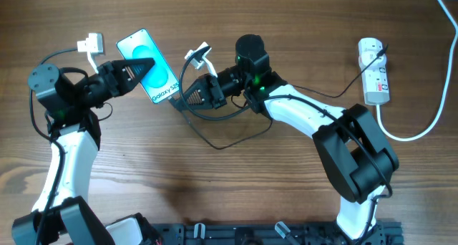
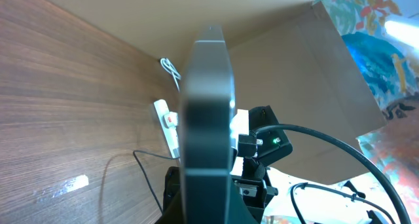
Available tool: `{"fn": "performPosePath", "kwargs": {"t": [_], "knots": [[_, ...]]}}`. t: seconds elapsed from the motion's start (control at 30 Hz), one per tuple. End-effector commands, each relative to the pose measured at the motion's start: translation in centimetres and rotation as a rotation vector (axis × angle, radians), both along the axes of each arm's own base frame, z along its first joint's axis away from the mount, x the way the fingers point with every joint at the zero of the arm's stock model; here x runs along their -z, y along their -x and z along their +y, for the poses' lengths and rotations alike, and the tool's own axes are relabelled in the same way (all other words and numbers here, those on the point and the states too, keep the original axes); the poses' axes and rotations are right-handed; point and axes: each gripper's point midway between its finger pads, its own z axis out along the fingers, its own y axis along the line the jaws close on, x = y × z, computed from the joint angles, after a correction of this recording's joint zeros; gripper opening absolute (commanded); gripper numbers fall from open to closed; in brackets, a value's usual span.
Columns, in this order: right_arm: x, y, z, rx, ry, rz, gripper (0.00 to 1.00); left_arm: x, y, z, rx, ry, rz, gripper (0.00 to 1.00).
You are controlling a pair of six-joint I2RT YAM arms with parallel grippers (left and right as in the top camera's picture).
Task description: Plug charger to phone and switch on socket
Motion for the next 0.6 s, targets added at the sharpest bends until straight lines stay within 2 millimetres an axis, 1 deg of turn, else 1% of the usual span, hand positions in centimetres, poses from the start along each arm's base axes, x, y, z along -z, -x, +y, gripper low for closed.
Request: {"fn": "performPosePath", "kwargs": {"t": [0.0, 0.23, 0.57], "knots": [[-0.7, -1.4, -0.3, 0.066, -0.019, -0.042, 0.04, -0.6, 0.8, -0.7, 0.066, -0.001, -0.018, 0.04], [-0.6, -2.5, 0.1, 0.133, -0.004, -0.020, 0.04, -0.6, 0.9, -0.7, 0.067, -0.001, -0.018, 0.04], [-0.7, -3.1, 0.3, 0.170, 0.005, 0.004, 0.04, -0.6, 0.9, -0.8, 0.067, -0.003, -0.023, 0.04]]}}
